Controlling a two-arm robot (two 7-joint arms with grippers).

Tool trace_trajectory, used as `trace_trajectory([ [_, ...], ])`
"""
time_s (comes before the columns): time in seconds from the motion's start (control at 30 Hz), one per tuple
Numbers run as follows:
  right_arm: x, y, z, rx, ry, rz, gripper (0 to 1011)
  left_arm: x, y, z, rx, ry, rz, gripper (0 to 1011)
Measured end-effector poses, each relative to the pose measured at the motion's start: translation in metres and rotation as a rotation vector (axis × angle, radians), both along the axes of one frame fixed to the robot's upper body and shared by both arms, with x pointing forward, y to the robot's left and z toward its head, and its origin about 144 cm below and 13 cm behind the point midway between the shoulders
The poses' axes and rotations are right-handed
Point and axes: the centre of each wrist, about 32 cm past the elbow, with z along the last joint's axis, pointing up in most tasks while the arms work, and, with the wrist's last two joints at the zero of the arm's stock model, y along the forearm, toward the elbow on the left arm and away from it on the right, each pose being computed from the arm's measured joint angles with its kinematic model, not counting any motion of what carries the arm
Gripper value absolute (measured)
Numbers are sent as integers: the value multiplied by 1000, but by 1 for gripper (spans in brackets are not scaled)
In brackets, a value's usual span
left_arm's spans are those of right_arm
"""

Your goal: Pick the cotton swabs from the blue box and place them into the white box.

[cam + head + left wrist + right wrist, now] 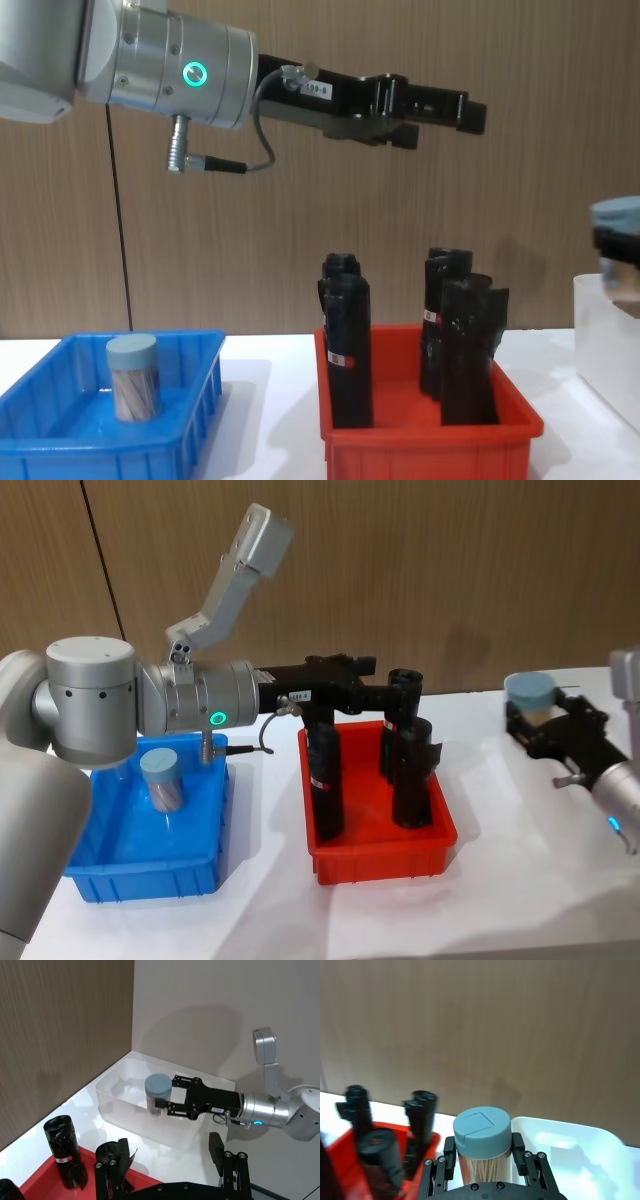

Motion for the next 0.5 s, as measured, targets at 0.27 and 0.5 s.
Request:
trace_trajectory([
  [0.27, 6, -24, -2, -8, 10, -95, 682, 0, 0, 0, 0, 0, 0, 1004],
  [0.5, 9, -39, -5, -11, 25, -149, 682, 0, 0, 0, 0, 0, 0, 1004],
])
